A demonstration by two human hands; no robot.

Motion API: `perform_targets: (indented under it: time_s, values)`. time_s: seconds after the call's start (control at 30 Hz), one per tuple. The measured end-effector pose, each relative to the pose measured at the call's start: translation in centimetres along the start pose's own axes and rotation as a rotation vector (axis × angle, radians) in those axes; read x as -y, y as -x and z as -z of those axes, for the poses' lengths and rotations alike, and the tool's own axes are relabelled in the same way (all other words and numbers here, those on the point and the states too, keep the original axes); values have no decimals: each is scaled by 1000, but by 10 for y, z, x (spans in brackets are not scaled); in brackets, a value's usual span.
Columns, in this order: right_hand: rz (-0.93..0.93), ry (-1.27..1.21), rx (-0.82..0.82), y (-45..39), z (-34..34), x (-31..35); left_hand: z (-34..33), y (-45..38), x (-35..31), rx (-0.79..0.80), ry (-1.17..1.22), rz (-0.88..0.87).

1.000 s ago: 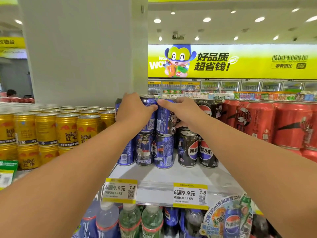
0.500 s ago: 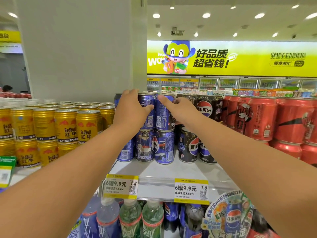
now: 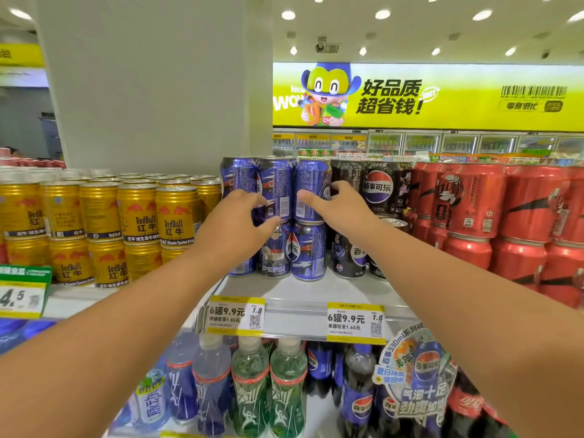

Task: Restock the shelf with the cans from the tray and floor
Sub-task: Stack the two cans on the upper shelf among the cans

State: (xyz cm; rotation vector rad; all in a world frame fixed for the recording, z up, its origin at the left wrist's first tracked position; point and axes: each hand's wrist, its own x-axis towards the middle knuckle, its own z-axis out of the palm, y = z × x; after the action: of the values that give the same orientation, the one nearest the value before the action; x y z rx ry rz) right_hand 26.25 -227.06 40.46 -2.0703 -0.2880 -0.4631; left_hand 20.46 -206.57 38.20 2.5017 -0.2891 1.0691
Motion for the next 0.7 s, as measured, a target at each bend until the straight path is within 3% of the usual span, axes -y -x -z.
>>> perform_targets:
  time_s: [0.17,0.3,0.37,0.5,0.7]
  values:
    - [25,216,-60,36,2,-7,8,19,5,221,-169,-35]
    - [193,406,-117,76,-1,-9,17,31,9,319,-189,-80]
    - [256,531,-27,95,-3,-9,18,37,10,352,-204,-78]
    - [189,828,218,122,-15,-9,19,51,15,421,-215,-97]
    - [197,846,318,163,-26,2,26,80,18,511,-273,-162]
